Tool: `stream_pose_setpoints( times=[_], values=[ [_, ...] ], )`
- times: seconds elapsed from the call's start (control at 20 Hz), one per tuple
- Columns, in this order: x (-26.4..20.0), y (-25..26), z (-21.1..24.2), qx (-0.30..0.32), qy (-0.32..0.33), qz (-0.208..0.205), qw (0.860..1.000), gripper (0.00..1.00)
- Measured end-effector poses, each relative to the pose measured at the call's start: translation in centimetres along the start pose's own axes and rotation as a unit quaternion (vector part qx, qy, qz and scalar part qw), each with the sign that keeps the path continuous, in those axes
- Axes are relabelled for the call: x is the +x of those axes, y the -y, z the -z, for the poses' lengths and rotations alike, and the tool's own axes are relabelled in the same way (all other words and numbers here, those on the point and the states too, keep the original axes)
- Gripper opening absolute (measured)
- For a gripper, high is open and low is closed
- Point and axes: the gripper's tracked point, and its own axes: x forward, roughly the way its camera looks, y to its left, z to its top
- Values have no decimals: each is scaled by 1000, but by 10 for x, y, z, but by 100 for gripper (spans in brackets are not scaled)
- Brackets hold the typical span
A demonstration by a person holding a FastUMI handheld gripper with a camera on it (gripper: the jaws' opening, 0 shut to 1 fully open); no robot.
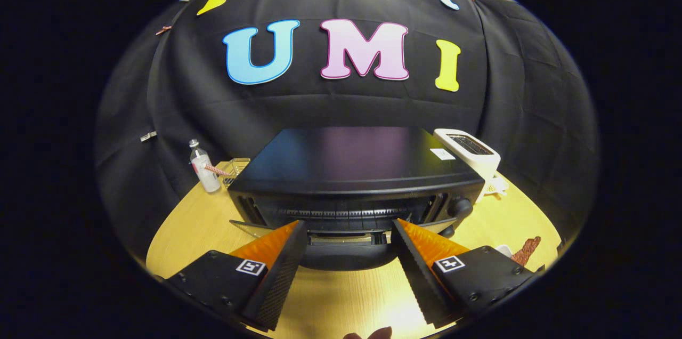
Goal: Open the toaster oven, put the food inside, and close the toaster oven door.
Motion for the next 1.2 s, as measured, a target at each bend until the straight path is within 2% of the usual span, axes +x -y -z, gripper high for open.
stream_pose_setpoints(
  times=[0.2, 0.55, 0.9, 1.05, 1.2],
  values=[
    [-18, 1, 29, 2, -32, -3, 999, 99],
    [-31, 6, 95, -39, -103, -10, 994, 99],
    [-29, 7, 130, -49, -150, -18, 987, 96],
    [-34, 7, 145, -48, -179, -33, 982, 97],
    [-48, 15, 137, -54, -173, -58, 982, 98]
  ],
)
